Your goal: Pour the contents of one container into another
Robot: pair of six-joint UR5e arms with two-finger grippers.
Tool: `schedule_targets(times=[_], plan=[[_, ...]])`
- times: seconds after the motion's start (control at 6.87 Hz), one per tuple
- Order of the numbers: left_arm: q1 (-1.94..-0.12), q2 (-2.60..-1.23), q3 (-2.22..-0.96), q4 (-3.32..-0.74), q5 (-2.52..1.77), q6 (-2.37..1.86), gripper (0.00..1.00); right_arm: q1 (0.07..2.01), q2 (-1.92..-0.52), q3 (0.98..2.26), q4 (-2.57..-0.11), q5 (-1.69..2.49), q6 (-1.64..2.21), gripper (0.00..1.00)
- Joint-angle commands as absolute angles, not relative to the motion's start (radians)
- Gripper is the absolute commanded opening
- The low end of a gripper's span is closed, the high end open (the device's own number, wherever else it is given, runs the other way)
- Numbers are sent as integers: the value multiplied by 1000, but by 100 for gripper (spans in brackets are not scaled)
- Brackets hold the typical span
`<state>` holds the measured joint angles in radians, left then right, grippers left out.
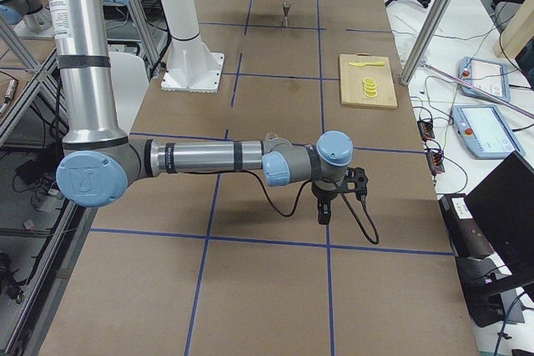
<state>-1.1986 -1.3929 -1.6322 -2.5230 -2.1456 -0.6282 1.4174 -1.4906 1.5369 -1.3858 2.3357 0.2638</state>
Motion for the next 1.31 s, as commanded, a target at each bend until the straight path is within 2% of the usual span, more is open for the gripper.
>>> schedule_targets(times=[0.0,0.29,1.17], plan=[[-929,-1306,-1637,-2819,-1862,-973,99,1404,-1491,1537,-1361,2336,265,100],[-783,-1192,-1658,-3027,-1696,-1119,99,1401,-1491,1539,-1359,2336,264,100],[-291,-1143,-1683,-3020,-1023,-1175,100,1399,-1489,1552,-1358,2339,264,100]])
